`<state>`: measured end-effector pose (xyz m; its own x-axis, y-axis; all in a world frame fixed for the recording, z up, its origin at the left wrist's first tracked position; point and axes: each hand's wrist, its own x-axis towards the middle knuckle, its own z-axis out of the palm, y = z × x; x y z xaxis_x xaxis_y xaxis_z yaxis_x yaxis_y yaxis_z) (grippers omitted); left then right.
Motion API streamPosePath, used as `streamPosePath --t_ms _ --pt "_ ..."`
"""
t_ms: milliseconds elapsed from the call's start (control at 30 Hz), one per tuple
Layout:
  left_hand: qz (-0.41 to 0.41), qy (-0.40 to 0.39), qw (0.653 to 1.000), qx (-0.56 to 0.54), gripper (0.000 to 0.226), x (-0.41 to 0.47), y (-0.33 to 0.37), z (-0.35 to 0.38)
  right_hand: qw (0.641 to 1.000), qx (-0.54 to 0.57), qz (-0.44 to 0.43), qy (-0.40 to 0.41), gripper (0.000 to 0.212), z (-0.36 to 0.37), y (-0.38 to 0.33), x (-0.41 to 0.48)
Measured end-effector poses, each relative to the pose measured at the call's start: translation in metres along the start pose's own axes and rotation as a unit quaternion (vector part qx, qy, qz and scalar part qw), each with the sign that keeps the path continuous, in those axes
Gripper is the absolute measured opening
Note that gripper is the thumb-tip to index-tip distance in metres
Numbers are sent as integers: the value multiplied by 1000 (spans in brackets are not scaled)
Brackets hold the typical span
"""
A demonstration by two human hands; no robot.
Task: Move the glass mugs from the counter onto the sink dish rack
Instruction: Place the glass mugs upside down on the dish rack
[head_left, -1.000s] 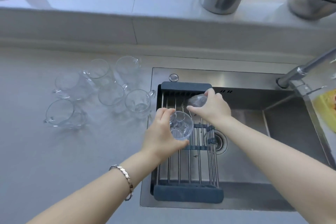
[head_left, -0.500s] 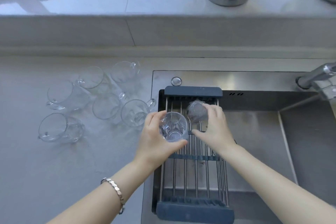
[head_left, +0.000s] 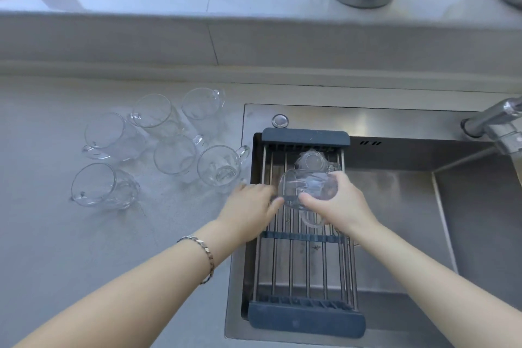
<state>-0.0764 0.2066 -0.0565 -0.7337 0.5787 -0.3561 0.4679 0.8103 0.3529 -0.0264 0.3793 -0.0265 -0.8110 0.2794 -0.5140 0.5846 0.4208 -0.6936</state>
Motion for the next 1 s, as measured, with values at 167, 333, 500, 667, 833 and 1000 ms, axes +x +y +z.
streamPosePath --t_ms 167,333,500,667,833,1000 --pt "120 -125 943 285 46 12 -30 20 971 -239 0 27 78 38 -18 34" --pt "150 -73 934 316 38 6 -37 24 934 -351 -53 44 64 73 -28 58" --pt "184 8 938 293 36 5 -50 33 955 -278 -72 68 67 85 -22 61" --pt "187 51 935 297 40 4 -52 38 937 -321 -127 50 66 71 -3 51" --pt "179 20 936 302 44 3 -50 39 936 -319 -122 87 52 75 -14 63" --pt "147 -55 942 295 47 1 -42 31 952 -285 -85 68 57 76 -23 73"
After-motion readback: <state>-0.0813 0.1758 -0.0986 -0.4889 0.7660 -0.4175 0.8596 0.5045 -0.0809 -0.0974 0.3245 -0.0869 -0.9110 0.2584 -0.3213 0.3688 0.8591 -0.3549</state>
